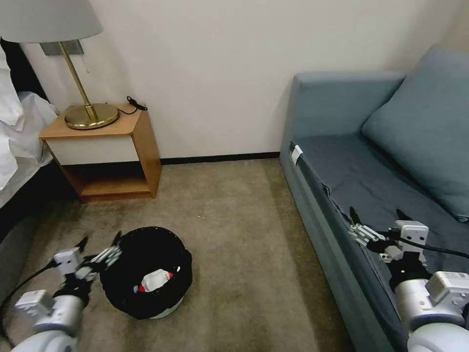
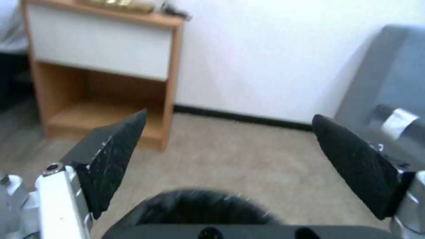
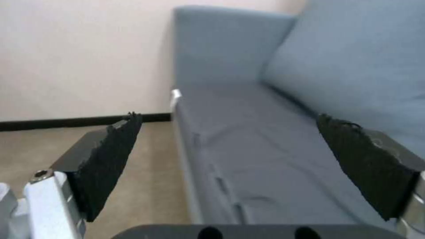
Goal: Pick up the trash bin, then pick up the garbage on the floor and place it into the trash bin.
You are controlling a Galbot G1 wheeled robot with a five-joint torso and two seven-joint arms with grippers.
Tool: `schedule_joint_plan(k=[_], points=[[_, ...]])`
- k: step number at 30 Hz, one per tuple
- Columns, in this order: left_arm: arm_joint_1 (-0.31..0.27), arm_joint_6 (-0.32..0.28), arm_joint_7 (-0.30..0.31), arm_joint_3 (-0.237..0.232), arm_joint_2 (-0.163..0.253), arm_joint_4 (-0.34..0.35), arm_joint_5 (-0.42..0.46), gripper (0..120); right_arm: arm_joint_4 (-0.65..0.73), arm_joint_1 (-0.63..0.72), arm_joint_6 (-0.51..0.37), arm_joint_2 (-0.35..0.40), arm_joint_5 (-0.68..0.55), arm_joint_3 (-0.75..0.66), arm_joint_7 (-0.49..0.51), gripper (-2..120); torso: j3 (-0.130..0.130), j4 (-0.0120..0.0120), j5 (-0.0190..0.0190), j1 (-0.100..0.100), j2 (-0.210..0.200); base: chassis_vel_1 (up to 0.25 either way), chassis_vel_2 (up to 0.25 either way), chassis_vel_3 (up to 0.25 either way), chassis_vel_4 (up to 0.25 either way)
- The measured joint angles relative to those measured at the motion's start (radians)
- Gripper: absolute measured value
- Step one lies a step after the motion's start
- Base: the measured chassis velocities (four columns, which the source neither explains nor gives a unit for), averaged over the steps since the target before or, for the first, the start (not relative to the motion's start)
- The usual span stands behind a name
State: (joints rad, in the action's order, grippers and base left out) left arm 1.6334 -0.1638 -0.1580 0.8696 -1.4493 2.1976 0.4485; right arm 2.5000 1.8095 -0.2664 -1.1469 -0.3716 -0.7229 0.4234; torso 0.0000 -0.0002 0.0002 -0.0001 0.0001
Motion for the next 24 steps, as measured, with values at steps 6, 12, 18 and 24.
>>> schedule_joint_plan(k=[6, 12, 18, 24], points=[[0.024, 0.012, -0.007, -0.048, -0.01, 0.067, -0.059, 100, 0.0, 0.015, 0.01, -0.067, 0.047, -0.012, -0.013, 100, 0.0, 0.0002, -0.0003, 0.0, 0.0, 0.0, 0.0, 0.0, 0.0], [0.054, 0.016, 0.04, -0.083, -0.017, 0.11, -0.083, 100, 0.0, -0.004, 0.007, -0.094, 0.034, -0.016, -0.016, 100, 0.0, 0.0003, -0.0001, 0.0, 0.0, 0.0, 0.0, 0.0, 0.0], [0.087, 0.059, 0.04, -0.091, -0.028, 0.123, -0.117, 100, 0.0, -0.011, 0.036, -0.109, 0.057, -0.008, -0.036, 100, 0.0, 0.0003, -0.0002, 0.0, 0.0, 0.0, 0.0, 0.0, 0.0], [0.087, 0.14, 0.036, -0.093, -0.032, 0.115, -0.127, 100, 0.0, -0.015, 0.062, -0.104, 0.059, -0.005, -0.051, 100, 0.0, 0.0003, -0.0003, 0.0, 0.0, 0.0, 0.0, 0.0, 0.0]])
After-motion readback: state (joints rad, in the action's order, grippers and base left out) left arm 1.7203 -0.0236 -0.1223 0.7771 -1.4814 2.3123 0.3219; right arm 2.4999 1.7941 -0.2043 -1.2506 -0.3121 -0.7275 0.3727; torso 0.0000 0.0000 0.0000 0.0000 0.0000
